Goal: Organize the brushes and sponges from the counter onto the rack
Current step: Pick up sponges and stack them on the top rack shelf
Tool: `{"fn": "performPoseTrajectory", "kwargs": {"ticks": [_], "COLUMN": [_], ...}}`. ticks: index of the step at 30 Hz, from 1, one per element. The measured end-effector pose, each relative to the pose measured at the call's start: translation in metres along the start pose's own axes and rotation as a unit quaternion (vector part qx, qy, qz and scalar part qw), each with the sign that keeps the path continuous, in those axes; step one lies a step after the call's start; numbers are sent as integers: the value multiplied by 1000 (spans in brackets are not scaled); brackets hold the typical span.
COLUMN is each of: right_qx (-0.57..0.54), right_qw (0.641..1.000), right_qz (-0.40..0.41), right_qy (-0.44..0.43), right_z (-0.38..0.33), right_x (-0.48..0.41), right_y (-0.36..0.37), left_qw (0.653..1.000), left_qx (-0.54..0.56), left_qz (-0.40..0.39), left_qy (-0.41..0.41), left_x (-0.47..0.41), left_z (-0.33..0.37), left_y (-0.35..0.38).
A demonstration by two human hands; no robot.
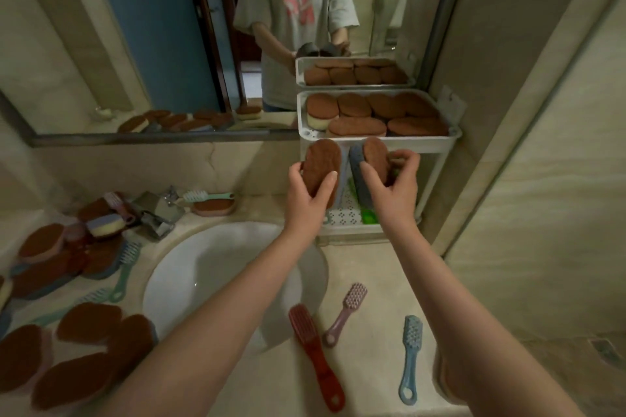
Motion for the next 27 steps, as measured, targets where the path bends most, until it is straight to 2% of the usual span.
{"fn": "performPoseTrajectory", "kwargs": {"ticks": [3,6,13,17,20,24,27], "right_qx": [-5,-10,-41,-13,12,69,129], "right_qw": [1000,999,998,998,998,995,990], "right_qz": [18,27,-44,-51,-15,39,29], "right_qy": [-12,-28,-30,-45,-57,-65,-43], "right_z": [-17,-34,-51,-43,-37,-23,-9], "right_x": [-11,-25,-57,-75,-91,-124,-157], "right_y": [5,10,26,22,13,-7,-16], "left_qw": [1000,999,998,997,998,996,997], "left_qx": [15,42,52,57,38,43,28], "left_qz": [0,-25,-31,-44,-47,-48,-41], "left_qy": [15,-4,-35,-41,-27,-55,-65], "left_x": [-13,-29,-71,-92,-108,-128,-143], "left_z": [22,34,57,62,62,57,51], "left_y": [6,17,33,47,61,78,88]}}
Point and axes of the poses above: each hand's wrist, its own x-axis away from the middle knuckle, its own y-axis out of the palm, z = x × y, the point moved 9 cm from there along -x, towards the middle knuckle, and after that the axes turned 11 degrees about z, right-handed, at the moved point
